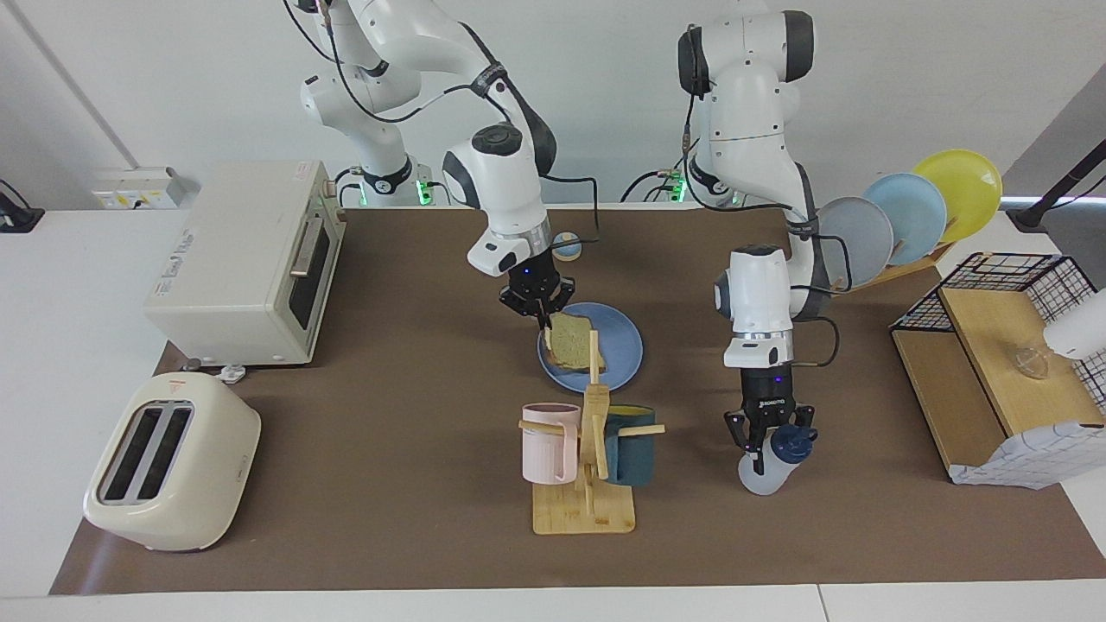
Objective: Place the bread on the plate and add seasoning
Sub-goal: 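Release the bread with the right gripper while the left gripper grasps the bottle, then lift the bottle with the left gripper while the right gripper withdraws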
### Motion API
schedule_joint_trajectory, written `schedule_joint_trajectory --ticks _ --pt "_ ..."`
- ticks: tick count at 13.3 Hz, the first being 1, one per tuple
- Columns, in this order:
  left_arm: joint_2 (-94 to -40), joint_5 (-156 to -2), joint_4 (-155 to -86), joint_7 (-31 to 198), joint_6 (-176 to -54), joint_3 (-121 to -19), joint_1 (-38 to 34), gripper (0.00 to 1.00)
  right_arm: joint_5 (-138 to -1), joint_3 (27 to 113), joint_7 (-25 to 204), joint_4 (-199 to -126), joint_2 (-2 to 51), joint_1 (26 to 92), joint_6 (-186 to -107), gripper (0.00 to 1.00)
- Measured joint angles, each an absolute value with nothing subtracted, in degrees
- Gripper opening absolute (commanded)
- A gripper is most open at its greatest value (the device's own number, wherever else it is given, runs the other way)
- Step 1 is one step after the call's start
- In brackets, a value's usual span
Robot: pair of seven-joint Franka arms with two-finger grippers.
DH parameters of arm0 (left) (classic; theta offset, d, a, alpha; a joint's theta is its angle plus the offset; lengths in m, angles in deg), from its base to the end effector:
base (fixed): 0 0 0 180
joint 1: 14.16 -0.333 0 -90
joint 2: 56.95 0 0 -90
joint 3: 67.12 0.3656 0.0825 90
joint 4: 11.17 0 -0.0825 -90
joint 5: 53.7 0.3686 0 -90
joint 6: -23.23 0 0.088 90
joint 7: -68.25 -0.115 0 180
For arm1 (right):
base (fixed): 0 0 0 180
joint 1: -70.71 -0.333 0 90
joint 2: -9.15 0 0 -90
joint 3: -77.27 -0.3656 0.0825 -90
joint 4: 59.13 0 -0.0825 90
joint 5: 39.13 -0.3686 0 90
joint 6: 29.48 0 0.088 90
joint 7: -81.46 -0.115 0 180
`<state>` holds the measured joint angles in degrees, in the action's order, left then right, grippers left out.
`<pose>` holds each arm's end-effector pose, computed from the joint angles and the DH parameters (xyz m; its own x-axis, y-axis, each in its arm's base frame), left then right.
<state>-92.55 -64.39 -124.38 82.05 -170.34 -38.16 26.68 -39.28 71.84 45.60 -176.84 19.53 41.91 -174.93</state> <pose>0.6619 -0.1760 0.3371 0.6280 0.0195 0.7779 0.0183 -0.9998 0.0103 0.5027 0.3388 0.4323 0.9713 -0.0561 0.2312 -0.0113 -0.9816 -0.1907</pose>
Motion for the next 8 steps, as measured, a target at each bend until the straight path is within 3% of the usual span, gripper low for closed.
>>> schedule_joint_trajectory --ticks 2,3,4,5,6,8 --pt "-90.6 -64.4 -123.5 81.2 -164.7 -38.0 26.7 0.27 -39.3 71.8 45.6 -177.0 19.4 42.3 -174.9 0.0" --pt "-88.8 -64.4 -123.1 80.5 -161.6 -38.0 26.7 0.27 -39.3 71.8 45.6 -177.0 19.4 42.7 -174.9 0.06" --pt "-86.7 -64.4 -122.9 79.5 -158.2 -37.9 26.7 0.27 -39.3 71.9 45.6 -177.1 19.4 43.2 -174.9 0.21" --pt "-84.3 -64.4 -122.8 78.4 -154.6 -37.9 26.7 0.27 -39.3 71.9 45.6 -177.2 19.4 43.6 -174.9 0.29" --pt "-81.8 -64.4 -122.7 77.4 -150.9 -37.9 26.7 0.26 -39.3 71.9 45.6 -177.3 19.4 43.8 -174.9 0.46" --pt "-77.0 -64.4 -122.7 76.1 -143.4 -37.9 26.8 0.25 -39.3 71.9 45.6 -177.4 19.4 44.4 -174.9 1.0"
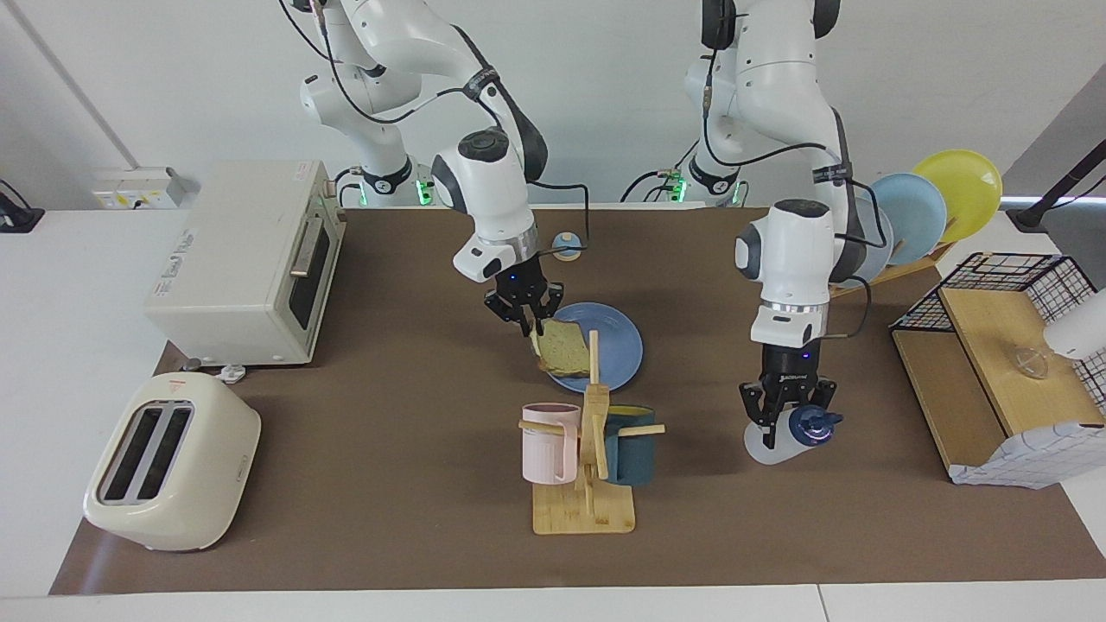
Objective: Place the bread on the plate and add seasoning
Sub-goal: 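Lift the bottle with the left gripper while the right gripper withdraws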
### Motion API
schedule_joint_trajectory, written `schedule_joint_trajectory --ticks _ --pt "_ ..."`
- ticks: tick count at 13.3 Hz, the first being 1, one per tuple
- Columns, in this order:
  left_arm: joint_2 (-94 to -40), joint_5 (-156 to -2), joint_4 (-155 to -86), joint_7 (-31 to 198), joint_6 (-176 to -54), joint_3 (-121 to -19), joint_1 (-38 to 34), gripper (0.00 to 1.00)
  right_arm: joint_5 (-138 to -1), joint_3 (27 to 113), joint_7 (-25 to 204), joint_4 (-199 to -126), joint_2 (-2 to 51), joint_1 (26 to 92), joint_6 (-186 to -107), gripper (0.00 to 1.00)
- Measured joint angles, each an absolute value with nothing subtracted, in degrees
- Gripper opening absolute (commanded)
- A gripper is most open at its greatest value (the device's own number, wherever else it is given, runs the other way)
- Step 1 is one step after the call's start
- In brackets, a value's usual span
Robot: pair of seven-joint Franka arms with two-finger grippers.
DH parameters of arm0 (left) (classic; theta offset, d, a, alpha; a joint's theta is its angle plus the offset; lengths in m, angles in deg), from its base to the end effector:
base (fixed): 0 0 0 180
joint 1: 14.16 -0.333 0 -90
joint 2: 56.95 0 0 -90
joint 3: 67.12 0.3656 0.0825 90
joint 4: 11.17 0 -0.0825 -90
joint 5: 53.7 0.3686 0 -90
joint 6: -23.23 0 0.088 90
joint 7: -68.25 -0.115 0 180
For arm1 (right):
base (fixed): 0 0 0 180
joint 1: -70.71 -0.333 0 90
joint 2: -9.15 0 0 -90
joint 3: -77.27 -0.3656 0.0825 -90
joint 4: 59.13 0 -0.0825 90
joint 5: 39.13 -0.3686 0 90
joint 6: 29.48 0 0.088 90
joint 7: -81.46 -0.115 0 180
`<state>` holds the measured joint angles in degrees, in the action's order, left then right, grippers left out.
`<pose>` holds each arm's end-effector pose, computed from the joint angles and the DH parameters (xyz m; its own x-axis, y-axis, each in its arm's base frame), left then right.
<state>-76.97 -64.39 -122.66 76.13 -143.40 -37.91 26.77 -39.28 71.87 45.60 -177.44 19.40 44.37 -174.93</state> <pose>0.6470 -0.1608 0.4495 0.7881 0.0345 0.6146 -0.0050 -0.9980 0.0626 0.5145 0.3153 0.4288 0.9695 -0.0970 0.2250 -0.0551 -0.9810 -0.1858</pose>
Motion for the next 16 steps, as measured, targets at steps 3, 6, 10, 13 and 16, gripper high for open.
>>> schedule_joint_trajectory --ticks 3,6,10,13,16 --pt "-70.2 -64.4 -122.6 71.7 -130.8 -38.1 26.8 0.22 -39.3 71.8 45.6 -177.5 19.3 45.2 -174.9 1.0" --pt "-63.7 -63.3 -121.2 64.9 -114.4 -38.2 26.9 0.22 -39.3 71.8 45.6 -176.4 18.9 45.3 -174.5 1.0" --pt "-57.4 -58.1 -114.2 62.6 -94.0 -39.1 26.9 0.23 -39.4 71.8 45.6 -167.7 18.2 45.6 -165.6 1.0" --pt "-56.9 -57.5 -108.5 52.2 -82.6 -39.4 26.9 0.22 -47.6 71.9 45.6 -161.9 18.3 45.6 -161.9 1.0" --pt "-55.7 -57.5 -107.1 37.3 -77.2 -39.6 26.9 0.19 -56.0 71.9 45.6 -158.8 18.6 47.1 -161.6 1.0"
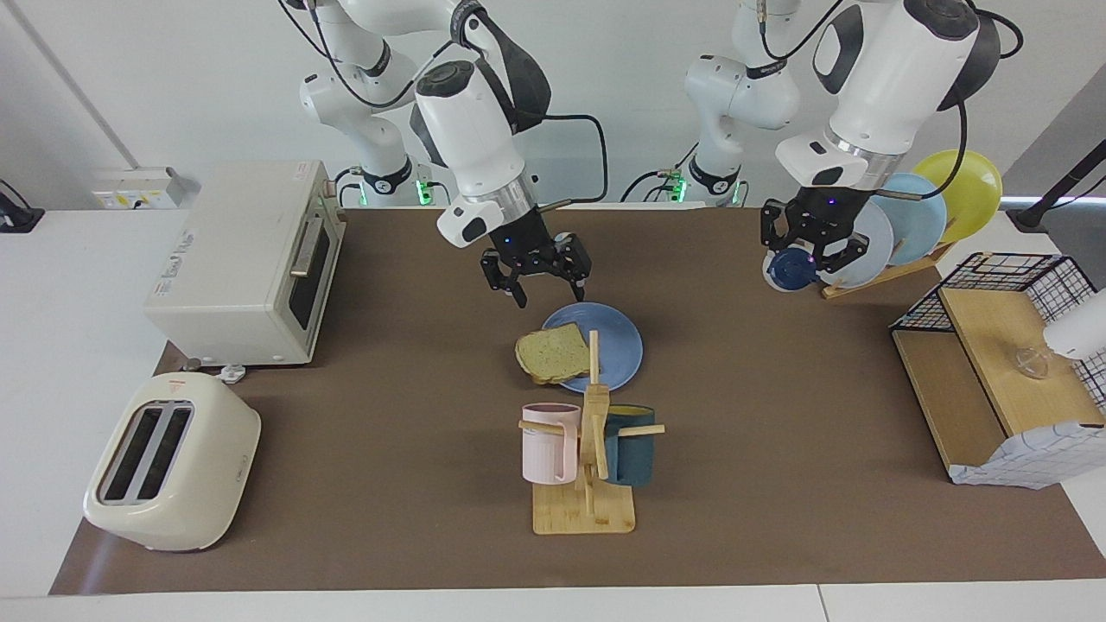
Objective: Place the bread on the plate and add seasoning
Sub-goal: 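Lift the bottle with the left gripper while the right gripper withdraws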
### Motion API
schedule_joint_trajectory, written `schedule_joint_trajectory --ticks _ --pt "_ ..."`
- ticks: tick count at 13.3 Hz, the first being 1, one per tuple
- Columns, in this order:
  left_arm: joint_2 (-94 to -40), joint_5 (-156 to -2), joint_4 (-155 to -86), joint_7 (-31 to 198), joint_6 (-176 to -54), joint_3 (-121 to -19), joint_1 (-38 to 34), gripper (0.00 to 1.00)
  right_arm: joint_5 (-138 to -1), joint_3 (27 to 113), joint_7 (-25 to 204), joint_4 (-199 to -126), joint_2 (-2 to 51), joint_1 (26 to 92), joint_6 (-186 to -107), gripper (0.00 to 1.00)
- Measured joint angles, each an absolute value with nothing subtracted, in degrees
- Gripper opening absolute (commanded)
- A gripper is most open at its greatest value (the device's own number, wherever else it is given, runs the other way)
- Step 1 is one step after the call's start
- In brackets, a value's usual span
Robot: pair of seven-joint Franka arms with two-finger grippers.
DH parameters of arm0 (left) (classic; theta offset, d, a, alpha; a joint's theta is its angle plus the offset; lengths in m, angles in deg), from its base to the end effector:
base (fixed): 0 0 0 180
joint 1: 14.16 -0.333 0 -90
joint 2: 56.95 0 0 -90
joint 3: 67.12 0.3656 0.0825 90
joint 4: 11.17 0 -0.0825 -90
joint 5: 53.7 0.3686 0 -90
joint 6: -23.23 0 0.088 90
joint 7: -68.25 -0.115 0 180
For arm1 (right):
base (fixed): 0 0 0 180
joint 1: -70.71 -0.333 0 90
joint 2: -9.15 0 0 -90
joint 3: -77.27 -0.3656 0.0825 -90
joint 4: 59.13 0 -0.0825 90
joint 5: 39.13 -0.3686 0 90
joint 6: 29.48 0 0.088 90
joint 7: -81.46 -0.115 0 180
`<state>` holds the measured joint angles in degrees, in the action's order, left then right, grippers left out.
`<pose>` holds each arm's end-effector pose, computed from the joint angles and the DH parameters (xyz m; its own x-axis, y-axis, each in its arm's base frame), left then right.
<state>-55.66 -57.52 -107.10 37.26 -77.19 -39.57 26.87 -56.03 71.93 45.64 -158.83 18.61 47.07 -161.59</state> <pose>0.5324 -0.1310 0.6461 0.7152 -0.6879 0.1232 -0.6945 -0.7193 0.0155 0.5607 0.3143 0.5671 0.9460 -0.3001 0.1228 -0.2177 -0.8685 -0.4454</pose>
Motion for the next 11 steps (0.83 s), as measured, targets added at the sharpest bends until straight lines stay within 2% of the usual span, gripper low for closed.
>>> schedule_joint_trajectory --ticks 4,11 --pt "-51.5 -57.6 -107.0 29.1 -69.7 -41.9 26.9 0.18 -62.9 72.0 45.6 -156.9 18.2 49.4 -159.9 1.0" --pt "-47.2 -62.7 -107.3 17.3 -59.5 -47.8 27.2 0.18 -72.4 72.1 45.6 -156.2 12.5 54.9 -155.3 1.0"
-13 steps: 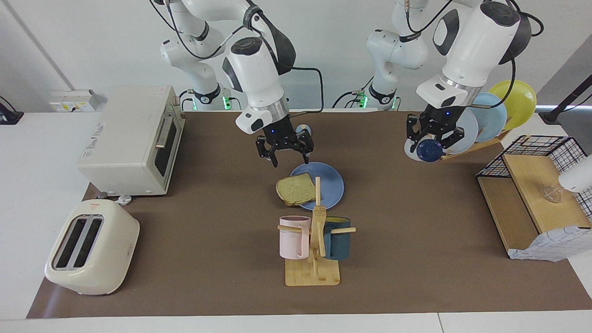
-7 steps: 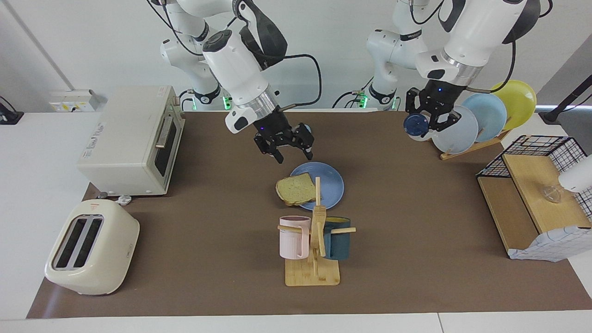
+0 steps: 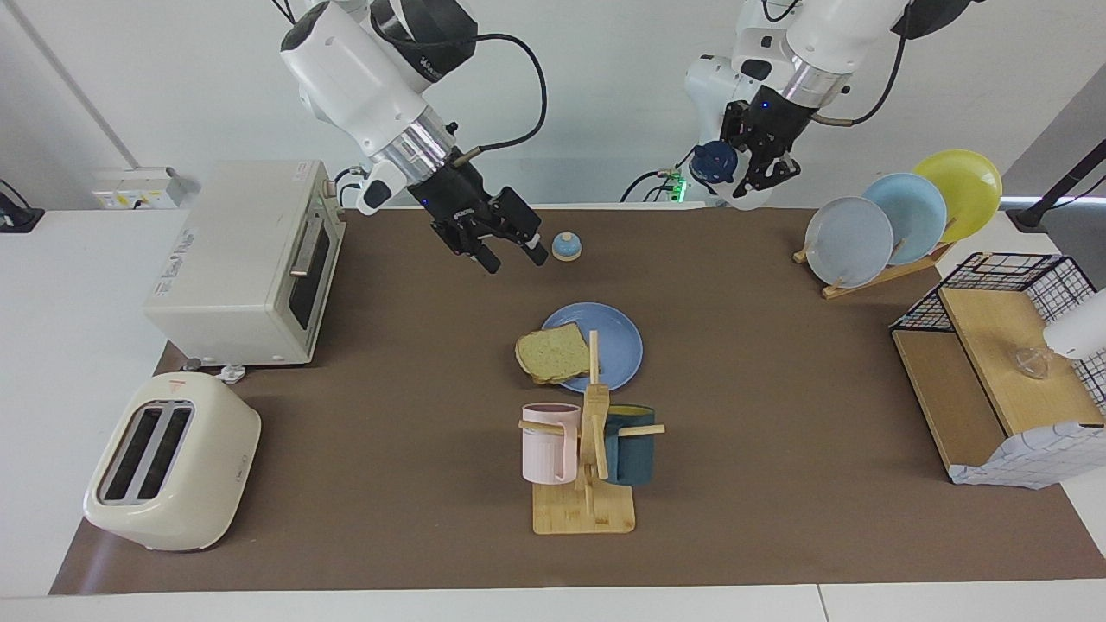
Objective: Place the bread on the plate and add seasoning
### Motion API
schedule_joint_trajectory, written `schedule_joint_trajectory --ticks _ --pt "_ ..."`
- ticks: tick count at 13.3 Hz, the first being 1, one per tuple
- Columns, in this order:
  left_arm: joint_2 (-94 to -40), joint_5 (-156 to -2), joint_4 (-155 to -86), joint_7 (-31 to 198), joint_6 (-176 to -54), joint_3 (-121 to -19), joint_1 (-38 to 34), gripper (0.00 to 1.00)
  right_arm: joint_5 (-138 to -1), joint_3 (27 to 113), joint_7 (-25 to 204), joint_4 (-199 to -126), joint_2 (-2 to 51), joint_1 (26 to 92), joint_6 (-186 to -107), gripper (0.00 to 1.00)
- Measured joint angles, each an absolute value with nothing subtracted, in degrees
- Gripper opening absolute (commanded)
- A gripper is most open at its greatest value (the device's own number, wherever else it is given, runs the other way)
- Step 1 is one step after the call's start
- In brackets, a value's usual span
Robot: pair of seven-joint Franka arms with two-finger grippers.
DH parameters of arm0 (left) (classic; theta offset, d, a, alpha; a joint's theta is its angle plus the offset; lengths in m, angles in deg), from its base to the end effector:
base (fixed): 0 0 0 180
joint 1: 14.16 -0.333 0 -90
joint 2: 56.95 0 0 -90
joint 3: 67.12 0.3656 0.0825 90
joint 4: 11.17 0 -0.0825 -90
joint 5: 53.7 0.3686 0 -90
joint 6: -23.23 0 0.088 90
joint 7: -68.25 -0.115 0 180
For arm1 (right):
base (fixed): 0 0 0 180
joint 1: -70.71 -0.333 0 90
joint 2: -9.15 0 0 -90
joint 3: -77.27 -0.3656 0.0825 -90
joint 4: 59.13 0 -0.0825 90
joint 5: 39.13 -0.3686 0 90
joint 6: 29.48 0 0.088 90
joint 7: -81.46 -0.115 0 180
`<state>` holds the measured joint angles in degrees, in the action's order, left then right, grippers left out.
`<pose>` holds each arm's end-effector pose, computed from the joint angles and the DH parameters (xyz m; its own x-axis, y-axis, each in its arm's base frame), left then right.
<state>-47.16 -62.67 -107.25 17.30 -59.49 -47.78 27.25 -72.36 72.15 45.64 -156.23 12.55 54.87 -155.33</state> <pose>0.4309 -0.1763 0.6909 0.2809 -0.9521 0.1205 -0.9484 -0.2562 0.1865 0.5634 0.2384 0.6477 0.8846 -0.4639 -0.0483 -0.3857 -0.6692 -0.6351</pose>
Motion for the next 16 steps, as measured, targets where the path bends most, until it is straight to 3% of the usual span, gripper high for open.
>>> schedule_joint_trajectory --ticks 2,5,6,11,16 --pt "-46.8 -64.8 -107.7 14.2 -59.0 -48.6 27.5 0.18 -72.8 72.2 45.6 -156.2 12.6 55.7 -155.0 1.0" --pt "-46.5 -66.6 -107.8 12.1 -58.9 -50.1 28.1 0.18 -76.0 72.1 45.7 -153.0 11.9 57.8 -148.4 0.7" --pt "-46.4 -66.7 -107.8 11.1 -59.0 -50.4 28.5 0.18 -75.9 71.8 45.0 -151.5 11.2 57.0 -146.9 0.65" --pt "-46.3 -66.9 -107.8 6.2 -60.0 -50.7 29.0 0.17 -66.3 71.1 36.7 -142.9 10.0 48.7 -138.3 0.63" --pt "-46.3 -67.0 -107.9 6.2 -60.2 -51.1 29.1 0.17 -64.9 71.7 37.8 -146.9 9.4 48.4 -139.9 0.64"
